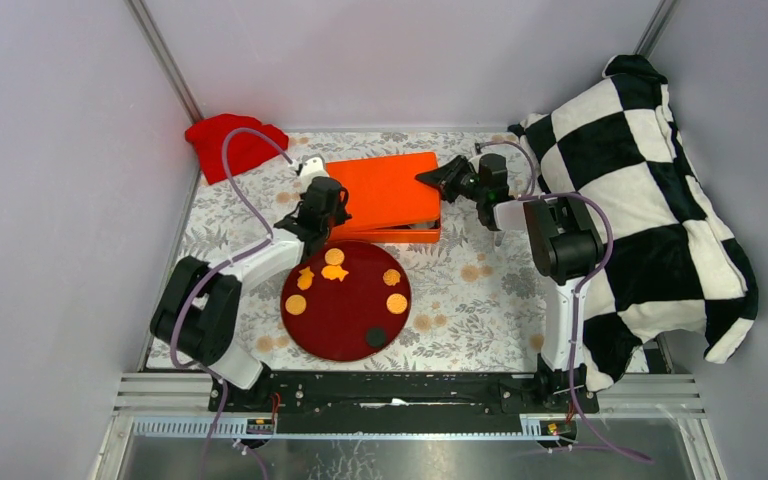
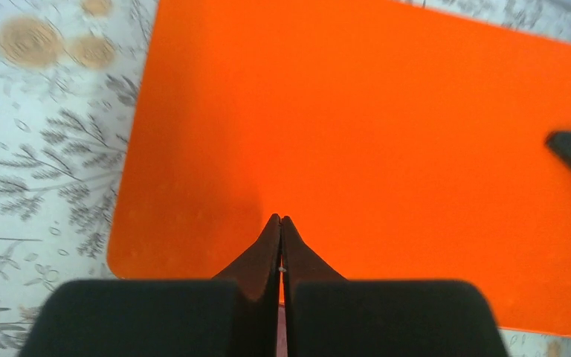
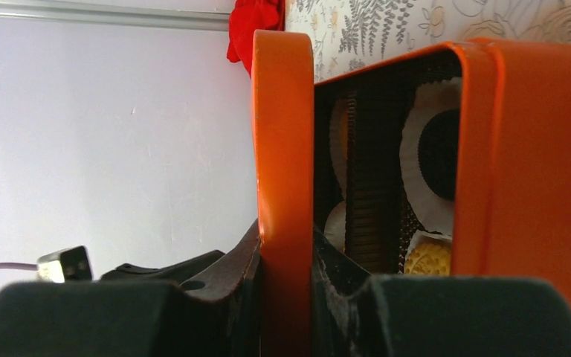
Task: Pack the cookies
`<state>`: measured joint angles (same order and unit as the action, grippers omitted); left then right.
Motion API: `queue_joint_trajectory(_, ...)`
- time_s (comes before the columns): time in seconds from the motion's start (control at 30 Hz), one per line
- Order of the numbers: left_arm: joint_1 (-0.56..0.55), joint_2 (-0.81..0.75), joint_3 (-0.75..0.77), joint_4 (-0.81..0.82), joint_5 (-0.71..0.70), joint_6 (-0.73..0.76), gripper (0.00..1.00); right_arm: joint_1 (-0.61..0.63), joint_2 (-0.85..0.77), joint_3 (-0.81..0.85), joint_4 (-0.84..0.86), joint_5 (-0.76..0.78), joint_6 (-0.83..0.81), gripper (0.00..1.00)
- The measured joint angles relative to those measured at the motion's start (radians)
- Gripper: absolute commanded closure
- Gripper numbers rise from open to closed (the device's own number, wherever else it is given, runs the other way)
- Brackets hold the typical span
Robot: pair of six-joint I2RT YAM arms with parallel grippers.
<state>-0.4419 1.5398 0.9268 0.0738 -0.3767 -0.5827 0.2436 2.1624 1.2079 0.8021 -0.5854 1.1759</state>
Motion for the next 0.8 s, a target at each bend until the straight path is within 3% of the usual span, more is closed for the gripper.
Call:
queue_joint_trajectory(0.07, 0.0, 0.034, -0.008, 0.01, 0.03, -0.014, 1.0, -0.006, -0.004, -0.005, -0.008, 0.0, 0.0, 0.89)
queue_joint_trajectory(0.33, 0.0, 0.116, -0.014, 0.081, 0.128, -0.058, 1.0, -0.015, -0.064, -0.031, -0.117, 0.056, -0.09, 0.39)
queue_joint_trajectory(0.43, 0.0, 0.138, -0.014, 0.103, 0.158, -0.068, 1.0, -0.024, -0.082, -0.042, -0.167, 0.082, -0.129, 0.3)
queue_joint_trajectory(0.8, 0.0, 0.19, -0.005, 0.193, 0.239, -0.095, 1.0, -0.034, -0.253, -0.085, -0.383, 0.229, -0.272, 0.28)
